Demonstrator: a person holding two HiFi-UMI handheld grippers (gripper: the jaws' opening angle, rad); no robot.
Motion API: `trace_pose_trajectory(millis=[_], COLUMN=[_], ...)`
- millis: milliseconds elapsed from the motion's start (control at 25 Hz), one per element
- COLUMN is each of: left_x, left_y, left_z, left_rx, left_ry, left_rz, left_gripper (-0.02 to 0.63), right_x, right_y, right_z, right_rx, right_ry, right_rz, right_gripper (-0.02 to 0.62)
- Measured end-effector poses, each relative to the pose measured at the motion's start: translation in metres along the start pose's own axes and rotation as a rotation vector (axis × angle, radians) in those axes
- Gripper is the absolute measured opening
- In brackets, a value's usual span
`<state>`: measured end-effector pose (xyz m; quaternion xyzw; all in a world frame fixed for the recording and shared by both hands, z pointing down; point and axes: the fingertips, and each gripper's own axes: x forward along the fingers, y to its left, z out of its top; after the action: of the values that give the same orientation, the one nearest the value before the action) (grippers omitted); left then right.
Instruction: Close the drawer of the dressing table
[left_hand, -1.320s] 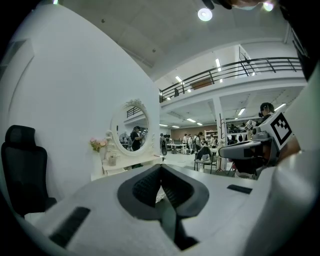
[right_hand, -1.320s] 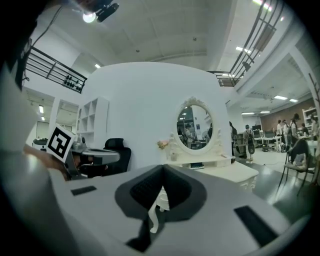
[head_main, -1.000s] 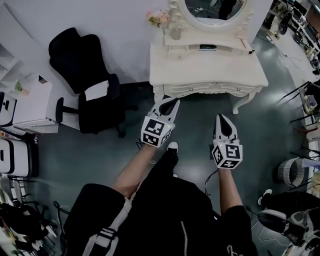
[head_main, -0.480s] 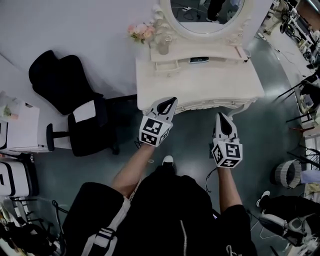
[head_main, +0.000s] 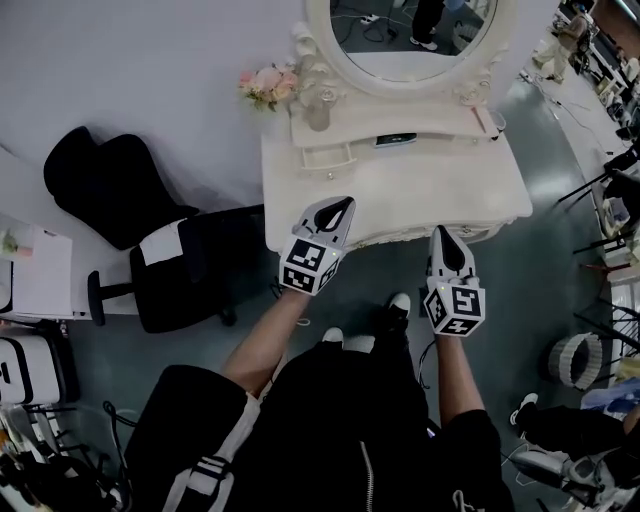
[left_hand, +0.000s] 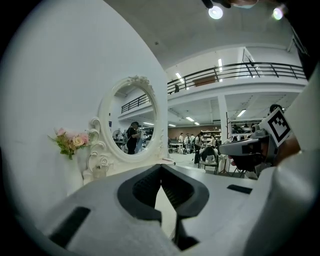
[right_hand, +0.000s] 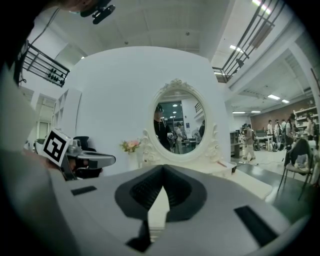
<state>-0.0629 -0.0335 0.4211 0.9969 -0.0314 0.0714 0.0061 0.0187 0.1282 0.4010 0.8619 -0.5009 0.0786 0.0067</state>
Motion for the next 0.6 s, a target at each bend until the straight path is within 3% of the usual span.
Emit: trace_pose_trajectory(millis=[320, 600], left_x=[0.07, 0.117], left_y=[0.037, 0.078], left_z=[-0.003, 0.003], left_rx=[-0.011, -0.063], left_ry=[0.024, 0.038], left_rz=[0.105, 0.339], left_gripper=[0.005, 0.005], right_x=[0.093, 0.194], right_y=[-0.045, -0.079], right_z=[0.002, 0.023], right_rx=[0.013, -0.031], right_ry=[0.011, 0.039], right_rz=[0.118, 0.347], right_gripper=[0.003, 0.003])
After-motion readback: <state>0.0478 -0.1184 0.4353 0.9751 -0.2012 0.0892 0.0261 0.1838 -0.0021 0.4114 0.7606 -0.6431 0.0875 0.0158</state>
